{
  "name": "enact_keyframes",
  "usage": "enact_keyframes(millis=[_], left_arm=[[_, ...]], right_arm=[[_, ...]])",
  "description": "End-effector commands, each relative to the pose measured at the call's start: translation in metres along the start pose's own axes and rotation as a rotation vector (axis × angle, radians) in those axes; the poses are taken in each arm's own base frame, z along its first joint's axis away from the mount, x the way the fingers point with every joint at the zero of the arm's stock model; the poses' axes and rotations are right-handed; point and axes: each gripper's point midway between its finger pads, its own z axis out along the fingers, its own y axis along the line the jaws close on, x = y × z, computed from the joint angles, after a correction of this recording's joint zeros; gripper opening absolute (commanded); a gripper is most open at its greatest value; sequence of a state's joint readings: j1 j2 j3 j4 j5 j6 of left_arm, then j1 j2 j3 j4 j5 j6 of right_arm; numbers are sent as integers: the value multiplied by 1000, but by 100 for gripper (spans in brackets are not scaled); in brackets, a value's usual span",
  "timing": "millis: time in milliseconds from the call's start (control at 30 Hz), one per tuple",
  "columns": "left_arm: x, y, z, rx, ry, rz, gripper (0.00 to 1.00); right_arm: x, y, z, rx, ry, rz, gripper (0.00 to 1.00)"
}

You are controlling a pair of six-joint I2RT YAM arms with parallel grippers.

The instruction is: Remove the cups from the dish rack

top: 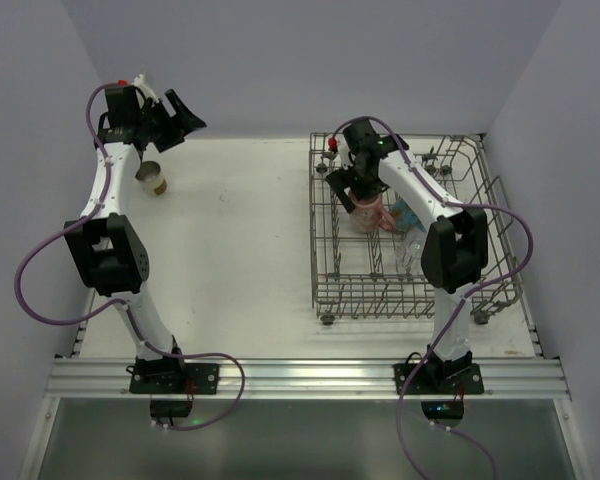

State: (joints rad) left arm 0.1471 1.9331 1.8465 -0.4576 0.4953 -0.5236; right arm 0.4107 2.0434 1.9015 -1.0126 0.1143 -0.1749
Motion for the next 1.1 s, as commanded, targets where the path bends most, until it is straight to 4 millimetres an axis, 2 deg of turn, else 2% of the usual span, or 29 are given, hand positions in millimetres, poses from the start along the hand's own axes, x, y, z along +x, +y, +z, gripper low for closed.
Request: enact_keyframes(millis=[0, 500, 567, 600, 633, 667, 700, 733, 867, 967, 1067], left_arm=[[-9, -22, -12, 58, -34, 31, 85], [-6, -21, -11, 66, -25, 29, 85], [-5, -21, -11, 64, -25, 30, 85], [-5, -19, -11, 61, -25, 30, 85], [-4, -20, -10, 63, -23, 30, 85], [-4, -21, -11, 66, -22, 29, 85], [-3, -21, -11, 67, -20, 27, 85], [-3, -21, -10, 71, -18, 24, 85], [-4, -29, -14, 86, -22, 32, 85], [-4, -36, -19, 97, -28, 39, 85], [-3, -46, -22, 110, -29, 47, 84]], right_arm=[[19, 5, -11, -21, 61, -52, 97], [24, 4, -12, -17, 68, -46, 98], [23, 4, -13, -18, 65, -44, 91], [22, 3, -14, -14, 61, -41, 84], [21, 1, -15, 2, 58, -36, 53], [20, -1, -13, 10, 61, -18, 33], [17, -2, -15, 20, 52, -8, 2], [16, -10, -15, 68, 55, 7, 0], [10, -20, -14, 145, 50, 94, 0], [9, -21, -15, 159, 45, 127, 0], [4, -21, -24, 167, 4, 158, 0]])
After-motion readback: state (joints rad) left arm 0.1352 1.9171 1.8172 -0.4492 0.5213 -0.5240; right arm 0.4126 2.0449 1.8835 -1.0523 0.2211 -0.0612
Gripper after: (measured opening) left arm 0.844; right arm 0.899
